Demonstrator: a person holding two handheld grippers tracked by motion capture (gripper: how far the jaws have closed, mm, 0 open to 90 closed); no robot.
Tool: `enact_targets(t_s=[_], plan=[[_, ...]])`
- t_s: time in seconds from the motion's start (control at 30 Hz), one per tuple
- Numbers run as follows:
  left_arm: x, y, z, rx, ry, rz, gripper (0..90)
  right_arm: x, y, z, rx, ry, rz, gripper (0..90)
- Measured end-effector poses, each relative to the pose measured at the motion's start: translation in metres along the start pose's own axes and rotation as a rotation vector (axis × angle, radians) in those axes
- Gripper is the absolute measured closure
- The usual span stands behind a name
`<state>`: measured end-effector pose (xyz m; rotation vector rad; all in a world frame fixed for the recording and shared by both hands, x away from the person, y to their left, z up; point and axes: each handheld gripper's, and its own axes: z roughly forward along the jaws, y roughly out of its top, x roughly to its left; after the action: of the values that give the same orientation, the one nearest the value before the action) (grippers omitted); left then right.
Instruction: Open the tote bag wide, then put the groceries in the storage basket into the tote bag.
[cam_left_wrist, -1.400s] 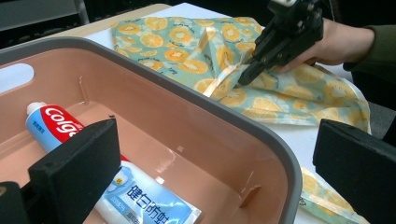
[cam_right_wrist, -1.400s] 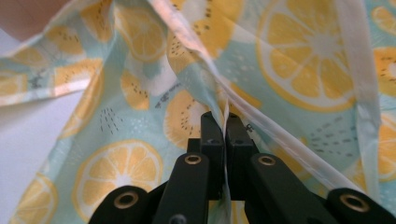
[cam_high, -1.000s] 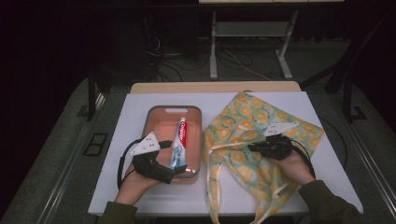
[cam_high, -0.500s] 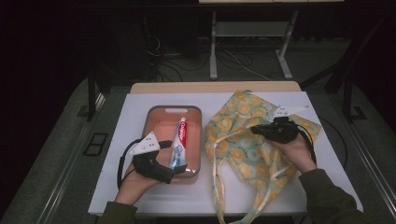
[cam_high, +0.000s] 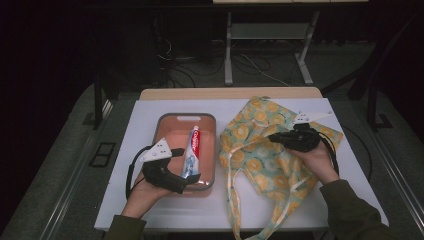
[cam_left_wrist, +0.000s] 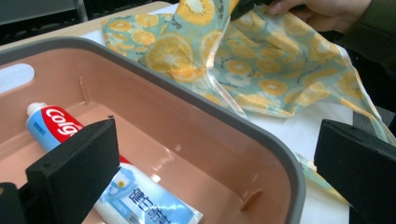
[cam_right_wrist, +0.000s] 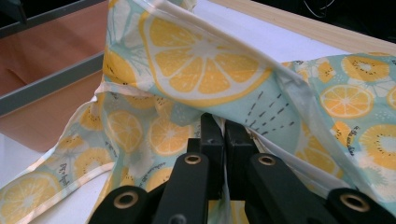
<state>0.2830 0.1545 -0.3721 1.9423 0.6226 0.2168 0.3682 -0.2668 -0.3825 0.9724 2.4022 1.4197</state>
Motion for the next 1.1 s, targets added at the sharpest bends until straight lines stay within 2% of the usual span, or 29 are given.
enact_targets(t_s=[0.2, 0.33, 0.4, 0.53, 0.67, 0.87, 0.97, 1.1], plan=[[0.003, 0.007, 0.008, 0.028, -0.004, -0.016, 0.0, 0.000, 0.000, -0.001, 0.002, 0.000, -0.001, 88.0], [0.002, 0.016, 0.011, 0.036, -0.010, -0.012, 0.0, 0.000, -0.001, -0.002, 0.001, -0.002, -0.001, 87.9], [0.003, 0.020, 0.011, 0.018, 0.004, 0.020, 0.0, 0.000, -0.001, -0.002, 0.001, -0.001, -0.002, 87.9], [0.011, 0.030, 0.017, 0.014, 0.013, 0.017, 0.0, 0.000, -0.001, -0.002, 0.005, 0.000, -0.005, 87.9], [0.023, 0.032, 0.029, 0.029, 0.040, -0.010, 0.0, 0.000, -0.002, -0.002, 0.007, -0.001, -0.006, 87.9], [0.043, 0.030, 0.048, 0.103, 0.109, -0.023, 0.0, 0.000, -0.002, -0.002, 0.011, 0.000, -0.005, 87.9], [0.053, 0.026, 0.058, 0.144, 0.154, -0.054, 0.0, 0.000, -0.003, -0.002, 0.011, 0.000, -0.006, 87.9], [0.061, 0.019, 0.071, 0.228, 0.214, -0.061, 0.0, -0.001, -0.003, -0.002, 0.013, -0.002, -0.007, 87.9]])
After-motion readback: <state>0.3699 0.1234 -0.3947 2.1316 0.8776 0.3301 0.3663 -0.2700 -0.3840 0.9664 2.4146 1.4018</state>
